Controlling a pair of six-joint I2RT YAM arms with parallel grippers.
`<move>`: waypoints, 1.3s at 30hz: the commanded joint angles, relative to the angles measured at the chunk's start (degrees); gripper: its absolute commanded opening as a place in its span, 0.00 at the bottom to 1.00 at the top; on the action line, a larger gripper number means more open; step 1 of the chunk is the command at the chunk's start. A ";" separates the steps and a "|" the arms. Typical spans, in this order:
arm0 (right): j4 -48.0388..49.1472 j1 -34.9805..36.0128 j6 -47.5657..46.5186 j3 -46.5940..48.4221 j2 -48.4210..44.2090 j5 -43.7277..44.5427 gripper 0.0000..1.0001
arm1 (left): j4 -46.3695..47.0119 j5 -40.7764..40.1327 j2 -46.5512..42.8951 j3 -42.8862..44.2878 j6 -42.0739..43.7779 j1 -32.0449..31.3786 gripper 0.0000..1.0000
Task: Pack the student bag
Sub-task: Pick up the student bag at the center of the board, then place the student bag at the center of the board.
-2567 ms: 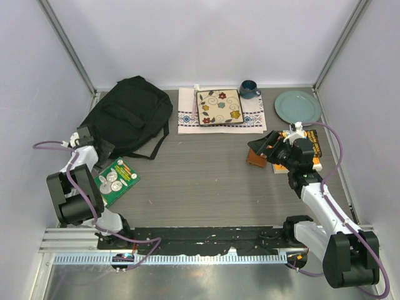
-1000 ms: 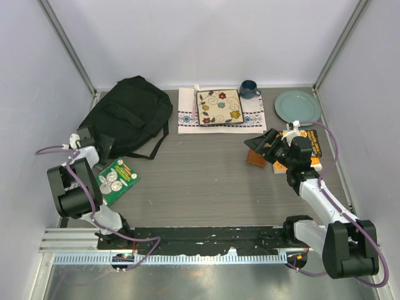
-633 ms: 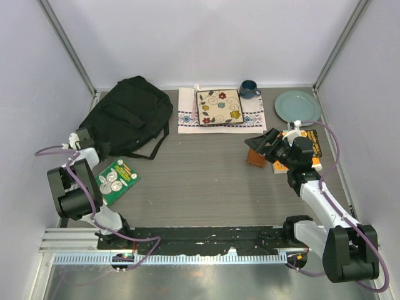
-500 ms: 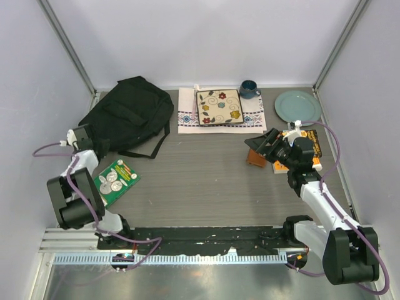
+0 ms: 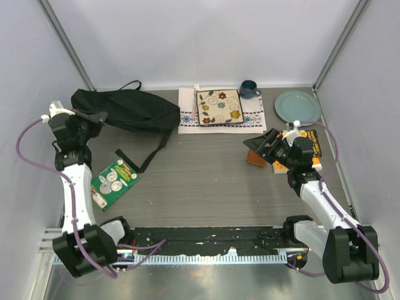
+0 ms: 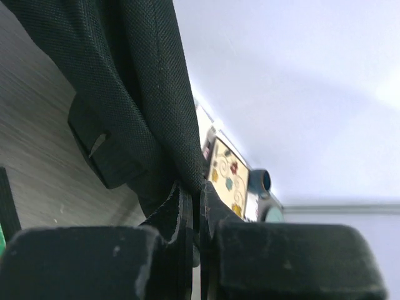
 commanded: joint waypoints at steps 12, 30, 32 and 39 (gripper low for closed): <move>21.66 10.61 15.50 0.10 18.94 -3.69 0.98 | -5.19 17.10 -22.56 -15.96 -1.37 -0.01 0.00; 45.68 26.44 29.75 7.47 41.01 6.33 0.98 | -25.23 23.61 -39.44 -18.87 3.90 -0.10 0.00; 43.93 27.41 29.57 8.80 42.68 7.03 0.98 | -26.11 24.92 -40.23 -19.22 4.16 -0.10 0.00; 30.22 29.69 25.18 18.02 47.61 10.37 0.98 | -27.62 30.29 -40.94 -19.31 6.63 -0.10 0.00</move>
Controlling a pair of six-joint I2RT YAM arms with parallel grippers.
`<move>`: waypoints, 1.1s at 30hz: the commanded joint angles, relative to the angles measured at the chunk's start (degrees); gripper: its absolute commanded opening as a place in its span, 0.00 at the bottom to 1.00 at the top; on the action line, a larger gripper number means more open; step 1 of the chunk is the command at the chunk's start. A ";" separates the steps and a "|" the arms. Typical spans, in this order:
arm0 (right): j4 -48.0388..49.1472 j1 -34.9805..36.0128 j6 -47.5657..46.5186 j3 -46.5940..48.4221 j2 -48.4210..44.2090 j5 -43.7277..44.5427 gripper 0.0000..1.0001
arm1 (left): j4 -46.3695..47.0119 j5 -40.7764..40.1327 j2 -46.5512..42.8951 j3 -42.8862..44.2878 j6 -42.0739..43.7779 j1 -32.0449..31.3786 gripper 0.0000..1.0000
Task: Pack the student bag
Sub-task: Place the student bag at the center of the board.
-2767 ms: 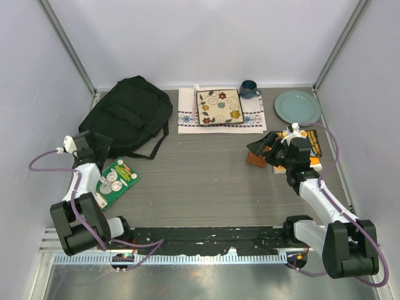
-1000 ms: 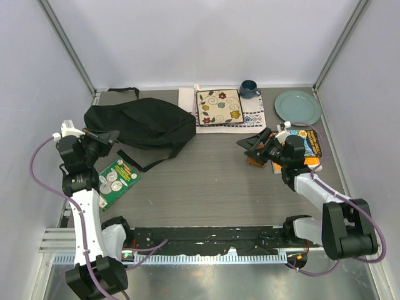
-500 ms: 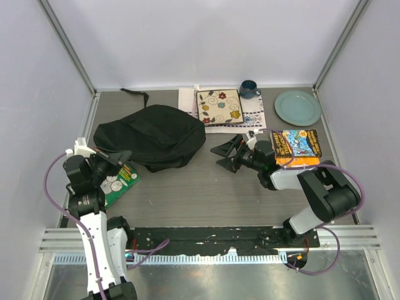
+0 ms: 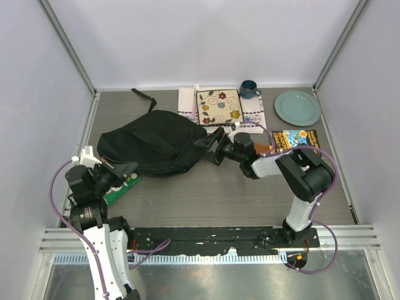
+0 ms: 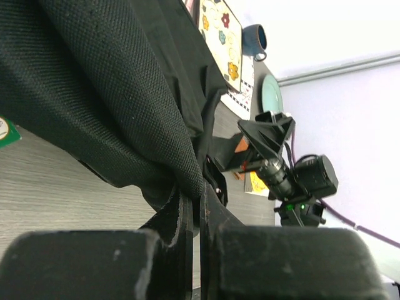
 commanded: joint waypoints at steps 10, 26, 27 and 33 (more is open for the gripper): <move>-25.16 6.57 -10.16 12.32 0.51 12.95 0.98 | 6.14 13.39 -2.35 -2.01 -2.15 -0.12 0.00; -2.14 6.75 -4.88 0.56 -5.45 13.40 0.06 | 6.23 17.35 -2.08 0.18 0.39 -1.53 0.16; -2.92 6.75 -5.85 -0.41 -7.73 13.84 0.05 | 6.23 17.52 -2.08 0.36 0.40 -1.61 0.23; -15.84 7.01 -13.41 -6.83 -24.88 18.93 0.00 | 0.28 15.78 -1.38 6.05 5.39 -2.05 0.84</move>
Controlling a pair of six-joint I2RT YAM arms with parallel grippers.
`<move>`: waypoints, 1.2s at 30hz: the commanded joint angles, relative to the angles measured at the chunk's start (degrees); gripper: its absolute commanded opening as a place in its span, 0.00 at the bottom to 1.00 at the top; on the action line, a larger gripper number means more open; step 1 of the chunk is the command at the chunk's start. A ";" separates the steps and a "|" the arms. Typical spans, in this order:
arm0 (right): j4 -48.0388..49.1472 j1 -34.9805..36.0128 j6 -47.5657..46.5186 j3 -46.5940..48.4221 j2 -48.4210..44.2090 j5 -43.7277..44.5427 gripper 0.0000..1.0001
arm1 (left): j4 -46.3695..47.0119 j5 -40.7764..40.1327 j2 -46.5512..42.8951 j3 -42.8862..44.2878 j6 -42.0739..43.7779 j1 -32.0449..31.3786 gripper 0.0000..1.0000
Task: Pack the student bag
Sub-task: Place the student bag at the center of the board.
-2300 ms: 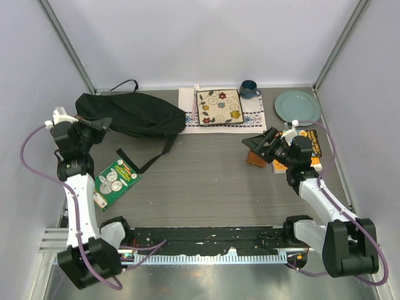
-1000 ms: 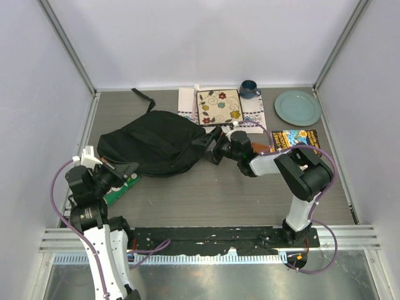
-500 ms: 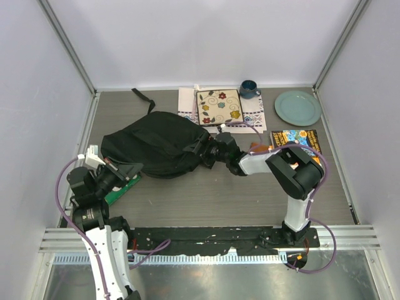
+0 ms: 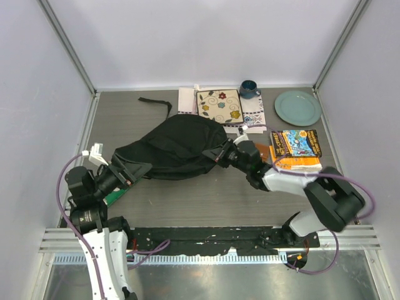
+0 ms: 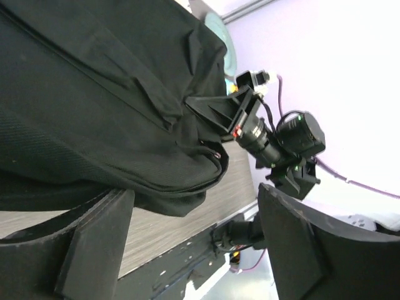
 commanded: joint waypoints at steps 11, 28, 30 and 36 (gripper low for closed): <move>-9.25 0.70 -9.59 -22.26 -29.58 19.94 0.00 | -6.92 -8.10 1.14 7.92 6.25 -0.13 1.00; 15.44 5.44 -11.25 -38.89 -28.19 38.82 0.00 | -9.81 -13.02 1.05 -0.87 5.81 -3.02 0.96; 18.33 6.41 -13.71 -39.07 -27.39 40.06 0.00 | -9.73 -15.21 1.31 -1.75 4.67 -5.91 0.95; 25.55 7.99 -16.36 -38.28 -20.28 40.86 0.00 | -3.32 -29.26 5.34 -5.09 -1.04 -24.53 0.93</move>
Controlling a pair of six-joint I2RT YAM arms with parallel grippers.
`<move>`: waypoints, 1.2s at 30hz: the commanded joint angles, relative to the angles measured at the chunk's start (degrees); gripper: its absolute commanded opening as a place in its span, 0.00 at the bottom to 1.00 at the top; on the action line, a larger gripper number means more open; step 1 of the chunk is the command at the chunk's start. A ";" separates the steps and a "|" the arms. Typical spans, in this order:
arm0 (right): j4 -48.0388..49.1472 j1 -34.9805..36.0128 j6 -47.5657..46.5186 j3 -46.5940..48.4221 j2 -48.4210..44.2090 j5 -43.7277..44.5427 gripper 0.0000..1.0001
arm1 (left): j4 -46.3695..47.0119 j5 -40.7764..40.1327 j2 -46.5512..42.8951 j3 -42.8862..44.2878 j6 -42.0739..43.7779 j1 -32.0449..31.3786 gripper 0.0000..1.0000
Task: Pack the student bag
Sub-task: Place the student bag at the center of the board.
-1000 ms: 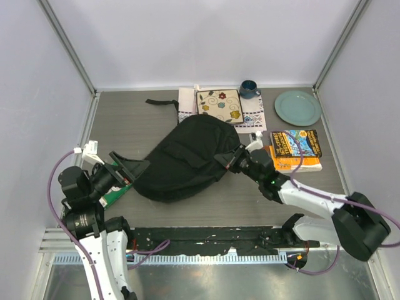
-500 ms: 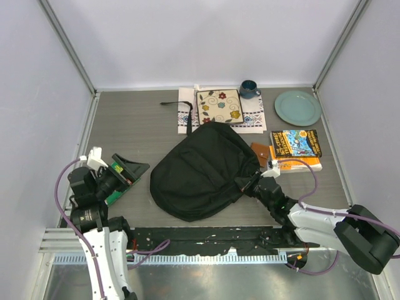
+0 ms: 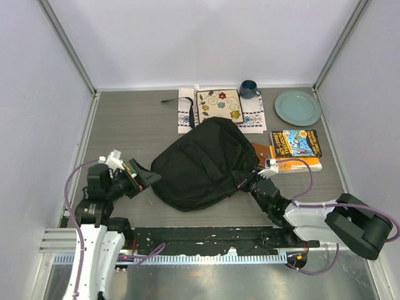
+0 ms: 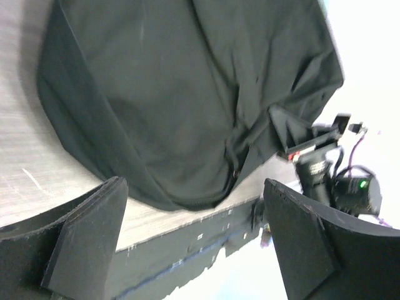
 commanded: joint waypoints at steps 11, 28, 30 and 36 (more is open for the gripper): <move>13.72 3.07 -3.99 -6.94 4.84 10.05 0.00 | 16.10 -46.64 26.00 7.40 -12.43 -55.68 0.92; -12.90 3.33 -6.20 -10.37 -20.22 11.72 0.01 | 37.62 -46.13 51.68 8.92 -18.93 -63.37 0.81; -15.64 3.25 -4.09 -10.19 -18.82 11.55 0.05 | 41.57 -45.17 52.12 7.51 -19.73 -63.64 0.81; -18.28 3.33 0.49 -7.74 -11.45 7.43 0.55 | 47.14 -43.05 53.79 5.13 -20.96 -64.34 0.80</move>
